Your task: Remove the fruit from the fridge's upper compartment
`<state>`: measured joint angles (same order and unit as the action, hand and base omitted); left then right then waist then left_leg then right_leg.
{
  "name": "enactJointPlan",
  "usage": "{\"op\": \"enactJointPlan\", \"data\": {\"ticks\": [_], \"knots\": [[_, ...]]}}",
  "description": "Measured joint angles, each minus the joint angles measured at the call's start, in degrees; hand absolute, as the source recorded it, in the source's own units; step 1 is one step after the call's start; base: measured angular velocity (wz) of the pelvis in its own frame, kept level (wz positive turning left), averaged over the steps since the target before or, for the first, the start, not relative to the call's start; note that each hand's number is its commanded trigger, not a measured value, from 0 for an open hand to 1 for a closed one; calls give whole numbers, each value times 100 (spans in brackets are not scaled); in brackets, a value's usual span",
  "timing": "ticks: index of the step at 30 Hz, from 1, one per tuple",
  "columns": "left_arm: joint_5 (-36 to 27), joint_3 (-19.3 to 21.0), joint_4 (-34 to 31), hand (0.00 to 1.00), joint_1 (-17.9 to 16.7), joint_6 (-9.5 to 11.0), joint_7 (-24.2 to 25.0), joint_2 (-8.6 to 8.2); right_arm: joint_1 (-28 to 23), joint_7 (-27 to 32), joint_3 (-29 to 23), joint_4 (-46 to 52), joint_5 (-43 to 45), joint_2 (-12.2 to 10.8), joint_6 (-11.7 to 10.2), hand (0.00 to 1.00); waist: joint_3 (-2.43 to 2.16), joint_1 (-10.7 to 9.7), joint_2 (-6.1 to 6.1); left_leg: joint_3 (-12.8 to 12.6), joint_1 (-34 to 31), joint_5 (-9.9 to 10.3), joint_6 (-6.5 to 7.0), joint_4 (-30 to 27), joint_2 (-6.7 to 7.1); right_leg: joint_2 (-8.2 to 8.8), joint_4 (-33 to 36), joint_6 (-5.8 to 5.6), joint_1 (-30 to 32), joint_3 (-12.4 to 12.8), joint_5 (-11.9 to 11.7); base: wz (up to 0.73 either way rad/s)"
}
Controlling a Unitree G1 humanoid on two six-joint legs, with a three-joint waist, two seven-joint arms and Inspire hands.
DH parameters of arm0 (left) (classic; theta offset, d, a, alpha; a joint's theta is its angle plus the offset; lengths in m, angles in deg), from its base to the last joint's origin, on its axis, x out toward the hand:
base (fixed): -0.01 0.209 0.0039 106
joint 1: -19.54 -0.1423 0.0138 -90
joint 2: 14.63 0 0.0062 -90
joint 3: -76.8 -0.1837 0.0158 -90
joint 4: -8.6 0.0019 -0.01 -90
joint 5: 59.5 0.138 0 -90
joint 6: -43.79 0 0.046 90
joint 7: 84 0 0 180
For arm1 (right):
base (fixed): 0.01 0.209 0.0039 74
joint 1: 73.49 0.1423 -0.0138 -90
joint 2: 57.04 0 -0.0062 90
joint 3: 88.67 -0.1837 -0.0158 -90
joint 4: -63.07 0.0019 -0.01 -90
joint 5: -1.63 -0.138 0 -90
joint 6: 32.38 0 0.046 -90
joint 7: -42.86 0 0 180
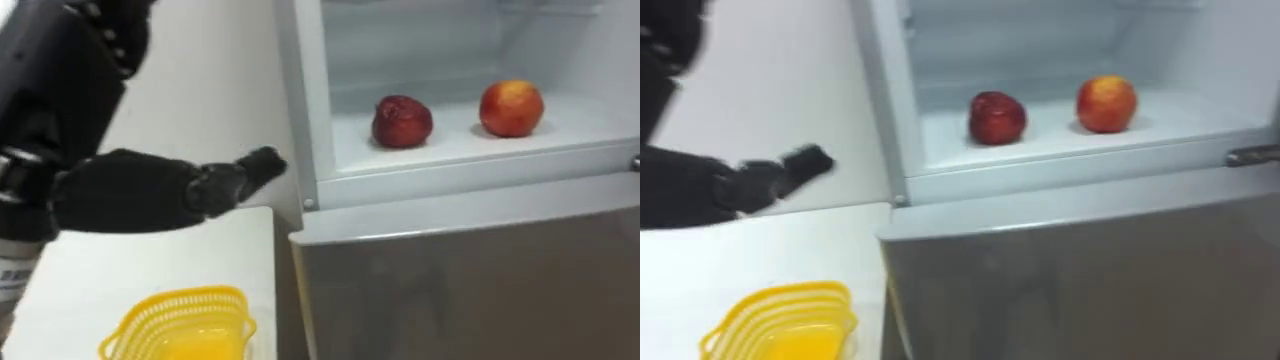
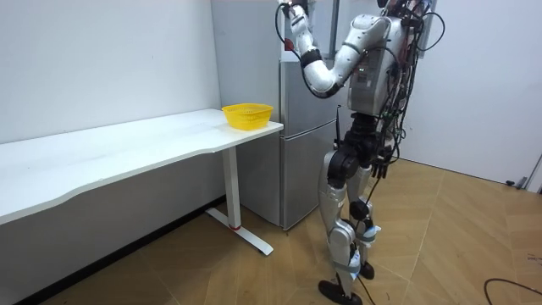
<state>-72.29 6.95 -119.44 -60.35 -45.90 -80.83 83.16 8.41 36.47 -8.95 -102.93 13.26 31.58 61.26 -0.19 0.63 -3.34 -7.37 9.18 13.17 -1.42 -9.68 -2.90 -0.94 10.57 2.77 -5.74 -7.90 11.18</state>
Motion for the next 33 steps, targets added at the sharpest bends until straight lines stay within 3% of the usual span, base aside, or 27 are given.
{"op": "enactJointPlan", "data": {"ticks": [2,6,11,12,17,20,22,24,28,33], "knots": [[11,254,11,0,-228,4,-185,-7,-13,-2,5,-12,31,-5,15,0,7,120,-18,17,-17,-1,2,0,16,16,9,-14,10,-15,23,13],[-5,911,16,0,-685,8,-549,-9,-172,-3,-2,47,99,-5,14,0,-22,323,-119,129,-98,-2,4,-17,54,55,16,-35,50,-101,42,8],[96,1486,486,0,-1185,195,-1220,-37,-267,20,1,52,247,-11,16,0,18,434,-118,218,-20,-2,4,-14,81,84,10,-53,-88,-195,59,10],[160,1581,640,0,-1441,235,-1400,-60,-254,38,1,53,243,-11,12,0,29,434,-129,248,-9,-2,4,-14,86,86,7,-50,-106,-213,72,9],[683,1587,1576,0,-2437,266,-1925,-488,-251,64,0,65,242,-12,19,0,37,441,-106,308,-13,-2,4,-12,97,97,18,-44,-121,-267,138,10],[845,1394,2678,0,-3021,258,-2230,-778,-302,95,35,118,174,-20,19,0,35,398,-73,449,-34,-2,4,-18,110,107,2,-37,-127,-333,165,11],[830,1156,3414,0,-3209,249,-2419,-975,-330,98,87,123,164,-26,25,0,36,386,-3,457,-58,-2,4,-21,116,111,16,-42,-112,-343,182,13],[738,744,4582,0,-3373,239,-2550,-1150,-341,129,247,106,114,-39,117,0,35,433,85,474,-62,-2,4,-22,116,109,-1,-41,-122,-347,183,0],[-224,376,6489,0,-3336,223,-2518,-1358,-280,131,218,94,148,-139,143,0,12,421,269,447,-47,-1,4,-17,113,107,-1,-40,-143,-341,181,0],[-1235,172,7993,0,-3256,102,-2174,-1565,-306,138,212,214,152,-244,269,0,18,420,291,422,22,2,9,-4,138,139,9,-67,-197,-317,193,0]]}}
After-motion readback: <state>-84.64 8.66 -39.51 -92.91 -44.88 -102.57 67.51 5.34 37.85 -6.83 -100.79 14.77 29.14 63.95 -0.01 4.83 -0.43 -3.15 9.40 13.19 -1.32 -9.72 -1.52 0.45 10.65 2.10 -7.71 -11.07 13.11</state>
